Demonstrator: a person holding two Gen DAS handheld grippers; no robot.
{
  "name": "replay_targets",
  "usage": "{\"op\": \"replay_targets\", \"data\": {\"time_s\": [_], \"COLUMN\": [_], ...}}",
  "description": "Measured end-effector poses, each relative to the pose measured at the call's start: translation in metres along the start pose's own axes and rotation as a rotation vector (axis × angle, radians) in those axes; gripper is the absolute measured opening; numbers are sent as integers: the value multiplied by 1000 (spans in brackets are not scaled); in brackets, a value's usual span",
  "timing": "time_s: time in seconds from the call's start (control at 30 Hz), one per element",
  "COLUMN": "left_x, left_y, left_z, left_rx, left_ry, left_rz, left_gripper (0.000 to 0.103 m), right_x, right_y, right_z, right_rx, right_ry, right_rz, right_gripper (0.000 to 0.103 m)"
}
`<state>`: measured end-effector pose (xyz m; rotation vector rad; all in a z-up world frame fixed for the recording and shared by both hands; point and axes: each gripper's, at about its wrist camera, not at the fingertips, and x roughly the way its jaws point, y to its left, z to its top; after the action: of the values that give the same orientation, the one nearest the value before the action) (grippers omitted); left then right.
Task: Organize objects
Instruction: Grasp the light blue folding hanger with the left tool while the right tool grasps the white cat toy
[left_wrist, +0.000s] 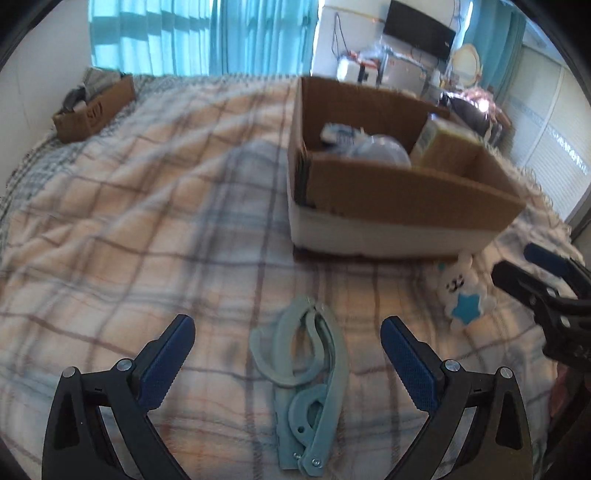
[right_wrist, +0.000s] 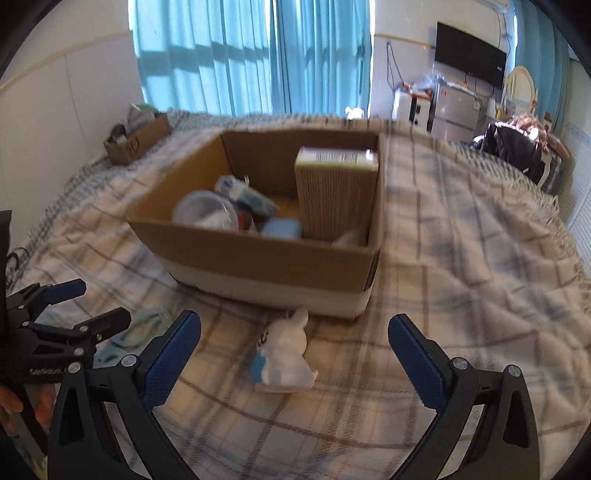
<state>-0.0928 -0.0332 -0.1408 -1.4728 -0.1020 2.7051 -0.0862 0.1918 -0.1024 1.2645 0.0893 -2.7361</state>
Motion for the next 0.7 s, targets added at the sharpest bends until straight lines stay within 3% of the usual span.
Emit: {"op": "replay_targets", "data": {"time_s": [0.17,0.33,0.4,0.47,0.53,0.6,0.7], "left_x": [16,34,36,35,33,30,23], "left_y": [-10,-14,-18,-23,-24,-24,-26], "left_z": [-10,-21,-25,-28,-31,-34,-40], "left_rx": [43,49,72,92,90,82,75], "left_ry": [66,142,145,142,141,130,109], "left_rz": [5,0,15,11,-2,-6,-9], "left_gripper": [94,80,76,65,53,49,47], "right_x": [5,21,27,34,45,52,50], "right_y": [7,7,7,9,11,12,11], "right_z": [-4,-9,-12,-15,-19,-23,-25], "right_rx": [-36,-28,-31,-38,-48,-53,-54], "right_ry": [28,110,137,168,215,243,235], "right_rz": [6,25,25,31,42,39,39], "right_gripper": [90,76,75,73,58,49,49]}}
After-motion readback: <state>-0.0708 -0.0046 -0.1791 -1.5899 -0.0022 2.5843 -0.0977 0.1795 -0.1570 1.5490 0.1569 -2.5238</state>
